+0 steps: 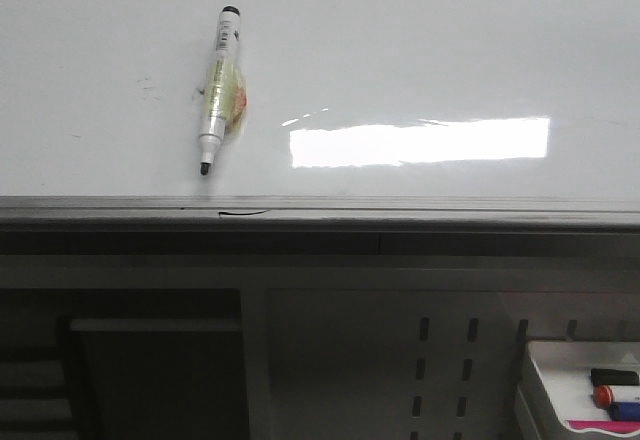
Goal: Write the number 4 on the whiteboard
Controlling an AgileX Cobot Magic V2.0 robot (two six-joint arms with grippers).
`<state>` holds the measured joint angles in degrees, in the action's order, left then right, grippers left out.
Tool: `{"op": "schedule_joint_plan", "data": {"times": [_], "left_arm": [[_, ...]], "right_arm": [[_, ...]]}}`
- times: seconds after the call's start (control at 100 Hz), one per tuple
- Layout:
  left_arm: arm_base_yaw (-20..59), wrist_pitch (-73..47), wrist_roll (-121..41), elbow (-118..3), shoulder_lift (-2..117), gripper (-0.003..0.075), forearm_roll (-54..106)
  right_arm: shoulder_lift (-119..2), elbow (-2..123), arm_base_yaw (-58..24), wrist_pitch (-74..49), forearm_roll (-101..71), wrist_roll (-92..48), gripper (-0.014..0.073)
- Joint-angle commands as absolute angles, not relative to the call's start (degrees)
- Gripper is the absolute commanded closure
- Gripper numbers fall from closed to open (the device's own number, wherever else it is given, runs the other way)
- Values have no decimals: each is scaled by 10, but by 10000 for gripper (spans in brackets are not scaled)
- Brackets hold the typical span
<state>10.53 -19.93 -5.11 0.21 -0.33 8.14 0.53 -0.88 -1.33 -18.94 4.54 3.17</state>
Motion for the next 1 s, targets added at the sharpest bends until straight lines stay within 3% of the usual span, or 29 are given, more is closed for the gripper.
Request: {"op": "schedule_joint_plan", "data": {"times": [0.0, 0.85, 0.99], "left_arm": [[105, -173, -46, 22, -18, 741, 89], [105, -173, -46, 22, -18, 741, 89], [105, -133, -47, 22, -18, 741, 64]], "right_arm": [[14, -20, -9, -169, 51, 30, 658], [14, -20, -9, -168, 51, 30, 658], [14, -20, -9, -103, 33, 30, 658]]}}
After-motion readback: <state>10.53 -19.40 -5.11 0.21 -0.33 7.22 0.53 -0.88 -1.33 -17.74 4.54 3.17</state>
